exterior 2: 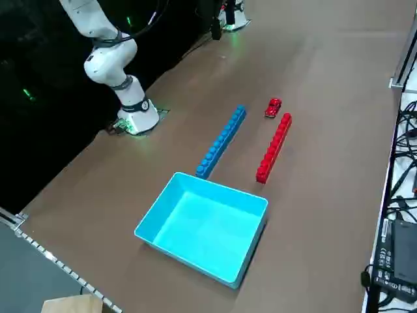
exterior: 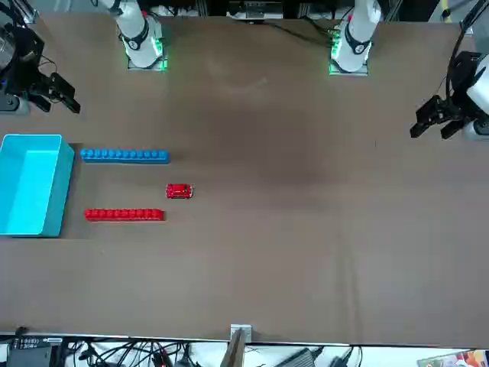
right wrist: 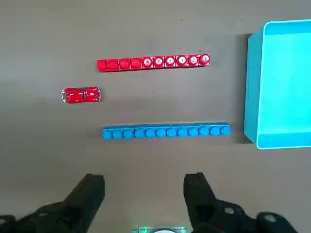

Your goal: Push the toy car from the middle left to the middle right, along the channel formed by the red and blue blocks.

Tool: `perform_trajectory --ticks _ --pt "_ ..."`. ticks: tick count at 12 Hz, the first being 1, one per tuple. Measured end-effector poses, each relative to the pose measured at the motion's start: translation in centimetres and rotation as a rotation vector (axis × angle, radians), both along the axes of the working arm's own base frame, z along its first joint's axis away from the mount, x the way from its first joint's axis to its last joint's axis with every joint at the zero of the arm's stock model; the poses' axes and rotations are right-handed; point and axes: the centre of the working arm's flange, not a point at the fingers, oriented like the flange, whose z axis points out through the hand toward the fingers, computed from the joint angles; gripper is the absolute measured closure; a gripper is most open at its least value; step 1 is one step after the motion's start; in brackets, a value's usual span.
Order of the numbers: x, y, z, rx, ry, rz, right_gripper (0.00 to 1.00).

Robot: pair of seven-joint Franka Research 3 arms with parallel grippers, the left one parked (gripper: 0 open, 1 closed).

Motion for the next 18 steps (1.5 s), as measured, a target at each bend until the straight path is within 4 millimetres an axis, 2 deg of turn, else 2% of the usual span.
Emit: perform_trajectory --ticks 9,13,18 --pt "0.1 0.2 0.1 -0.001 -0.003 -0.001 0.00" --pt "1.0 1.0 -0.8 -0.003 0.001 0.004 0.00" --pt "2.4 1.3 -2.2 -0.011 -0.016 -0.146 0.00"
